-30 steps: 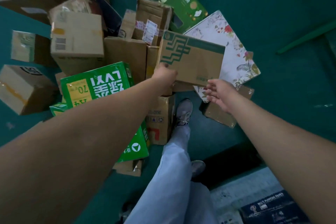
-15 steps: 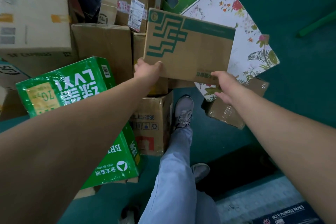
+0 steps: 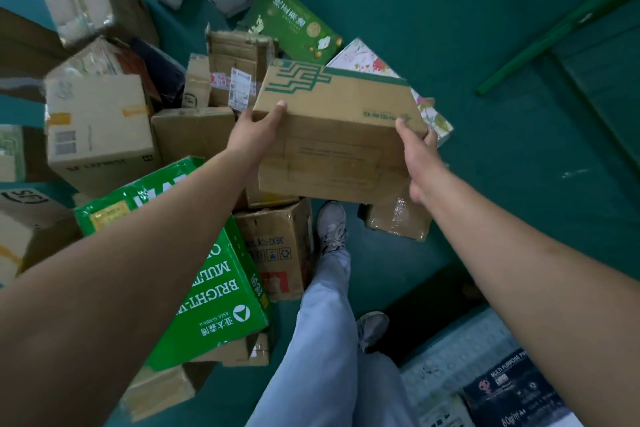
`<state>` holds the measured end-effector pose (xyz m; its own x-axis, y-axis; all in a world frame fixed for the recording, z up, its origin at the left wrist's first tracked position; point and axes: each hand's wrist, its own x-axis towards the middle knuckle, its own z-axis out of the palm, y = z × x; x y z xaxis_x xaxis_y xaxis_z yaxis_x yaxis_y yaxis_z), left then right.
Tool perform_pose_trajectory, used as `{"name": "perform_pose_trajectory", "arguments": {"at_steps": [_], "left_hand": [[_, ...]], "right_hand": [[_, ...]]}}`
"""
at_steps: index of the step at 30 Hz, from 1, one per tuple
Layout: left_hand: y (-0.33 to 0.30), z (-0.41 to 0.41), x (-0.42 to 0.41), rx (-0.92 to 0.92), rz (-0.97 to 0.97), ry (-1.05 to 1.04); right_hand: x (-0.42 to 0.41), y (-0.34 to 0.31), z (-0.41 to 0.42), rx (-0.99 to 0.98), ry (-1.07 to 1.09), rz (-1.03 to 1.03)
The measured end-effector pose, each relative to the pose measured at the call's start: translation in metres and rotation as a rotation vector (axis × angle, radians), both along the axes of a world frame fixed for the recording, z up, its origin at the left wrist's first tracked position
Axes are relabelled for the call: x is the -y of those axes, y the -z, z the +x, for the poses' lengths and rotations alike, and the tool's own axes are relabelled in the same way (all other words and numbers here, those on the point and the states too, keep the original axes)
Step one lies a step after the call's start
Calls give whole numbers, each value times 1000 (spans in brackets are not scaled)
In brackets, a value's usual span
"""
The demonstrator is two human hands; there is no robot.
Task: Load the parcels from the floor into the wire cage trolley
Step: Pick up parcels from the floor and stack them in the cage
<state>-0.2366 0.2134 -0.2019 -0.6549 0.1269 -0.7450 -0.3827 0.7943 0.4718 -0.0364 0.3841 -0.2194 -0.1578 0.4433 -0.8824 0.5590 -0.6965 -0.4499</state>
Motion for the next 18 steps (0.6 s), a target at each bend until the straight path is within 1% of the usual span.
{"name": "perform_pose_trajectory", "arguments": {"at_steps": [5,9,13,18], "left_hand": [[-97,34,-27,46,74,16],[-153,58,-43,51,135,2],[-201,88,-61,11,185,176],[-243,136,-71,79,205,306]], "right_hand": [[-9,-111,44,-42,92,96],[-10,-171,84,-31,196,129],[1,-232,124,-30,296,216],[37,-277,185,-16,464,235]]}}
